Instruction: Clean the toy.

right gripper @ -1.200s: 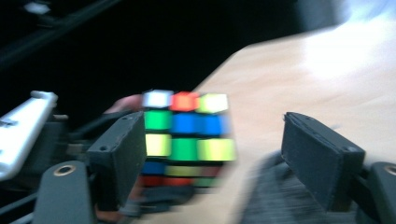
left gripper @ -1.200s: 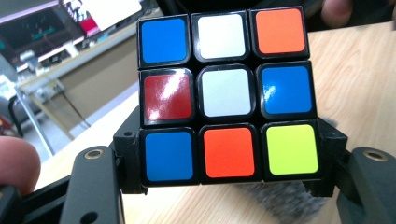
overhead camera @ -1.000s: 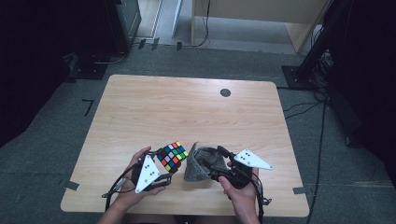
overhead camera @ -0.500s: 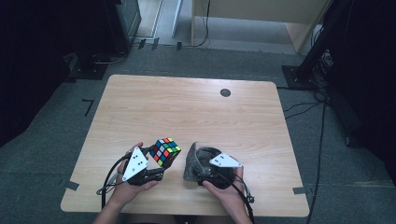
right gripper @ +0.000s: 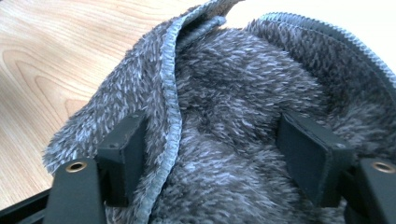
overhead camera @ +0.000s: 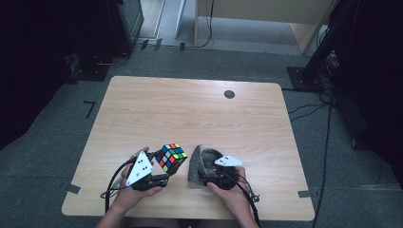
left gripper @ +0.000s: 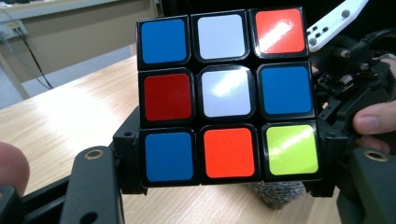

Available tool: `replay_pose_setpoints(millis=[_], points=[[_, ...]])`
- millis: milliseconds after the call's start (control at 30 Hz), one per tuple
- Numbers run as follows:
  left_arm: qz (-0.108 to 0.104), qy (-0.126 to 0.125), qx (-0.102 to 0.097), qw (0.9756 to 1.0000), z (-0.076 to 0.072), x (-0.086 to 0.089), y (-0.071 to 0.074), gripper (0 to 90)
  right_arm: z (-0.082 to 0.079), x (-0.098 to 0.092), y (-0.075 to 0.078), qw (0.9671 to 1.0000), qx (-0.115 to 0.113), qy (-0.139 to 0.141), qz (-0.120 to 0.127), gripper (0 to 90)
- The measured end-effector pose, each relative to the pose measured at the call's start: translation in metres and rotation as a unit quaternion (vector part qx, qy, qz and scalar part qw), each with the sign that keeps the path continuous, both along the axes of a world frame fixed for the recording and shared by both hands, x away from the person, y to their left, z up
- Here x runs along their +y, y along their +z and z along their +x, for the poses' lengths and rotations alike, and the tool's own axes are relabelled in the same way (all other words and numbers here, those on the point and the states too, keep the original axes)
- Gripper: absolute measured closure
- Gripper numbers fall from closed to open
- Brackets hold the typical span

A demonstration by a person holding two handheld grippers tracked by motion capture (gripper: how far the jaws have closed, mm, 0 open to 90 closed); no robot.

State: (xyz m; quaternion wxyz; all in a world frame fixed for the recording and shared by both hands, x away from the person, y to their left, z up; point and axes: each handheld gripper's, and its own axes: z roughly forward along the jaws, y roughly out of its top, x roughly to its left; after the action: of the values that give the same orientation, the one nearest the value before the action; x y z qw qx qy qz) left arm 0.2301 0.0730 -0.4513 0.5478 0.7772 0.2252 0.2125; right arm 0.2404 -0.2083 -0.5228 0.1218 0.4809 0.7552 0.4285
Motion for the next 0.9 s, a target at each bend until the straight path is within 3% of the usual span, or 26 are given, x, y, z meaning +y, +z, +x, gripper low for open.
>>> replay_pose_setpoints(millis=[100, 267, 400, 533, 633, 733, 800, 900], points=[[-0.005, -0.005, 0.002, 1.0, -0.001, 0.0, 0.001, 33.7, -0.001, 0.0, 0.0, 1.0, -0.003, 0.008, -0.003, 38.1], [-0.009, -0.01, 0.008, 0.9999, -0.002, -0.001, 0.002, 33.6, 0.0, -0.009, -0.002, 0.9985, 0.023, 0.023, 0.045, 62.9], [-0.003, -0.012, 0.01, 0.9999, -0.001, -0.003, 0.0, 33.6, -0.001, -0.012, -0.002, 0.9973, 0.034, 0.02, 0.062, 71.8], [0.003, -0.02, 0.018, 0.9996, 0.0, -0.004, -0.002, 33.6, -0.004, -0.011, 0.006, 0.998, 0.033, 0.019, 0.051, 76.6], [0.007, -0.026, 0.023, 0.9994, 0.001, -0.005, -0.004, 33.6, -0.008, -0.014, 0.015, 0.998, 0.009, 0.021, 0.058, 77.3], [0.01, -0.037, 0.026, 0.9989, 0.0, -0.007, -0.005, 33.7, -0.015, -0.017, 0.033, 0.9951, -0.028, 0.024, 0.092, 77.2], [0.017, -0.04, 0.026, 0.9987, -0.001, -0.01, -0.006, 33.7, -0.021, -0.019, 0.048, 0.9905, -0.057, 0.027, 0.122, 77.0], [0.028, -0.046, 0.025, 0.9983, -0.003, -0.016, -0.008, 33.8, -0.031, -0.021, 0.072, 0.9809, -0.105, 0.037, 0.159, 76.8]])
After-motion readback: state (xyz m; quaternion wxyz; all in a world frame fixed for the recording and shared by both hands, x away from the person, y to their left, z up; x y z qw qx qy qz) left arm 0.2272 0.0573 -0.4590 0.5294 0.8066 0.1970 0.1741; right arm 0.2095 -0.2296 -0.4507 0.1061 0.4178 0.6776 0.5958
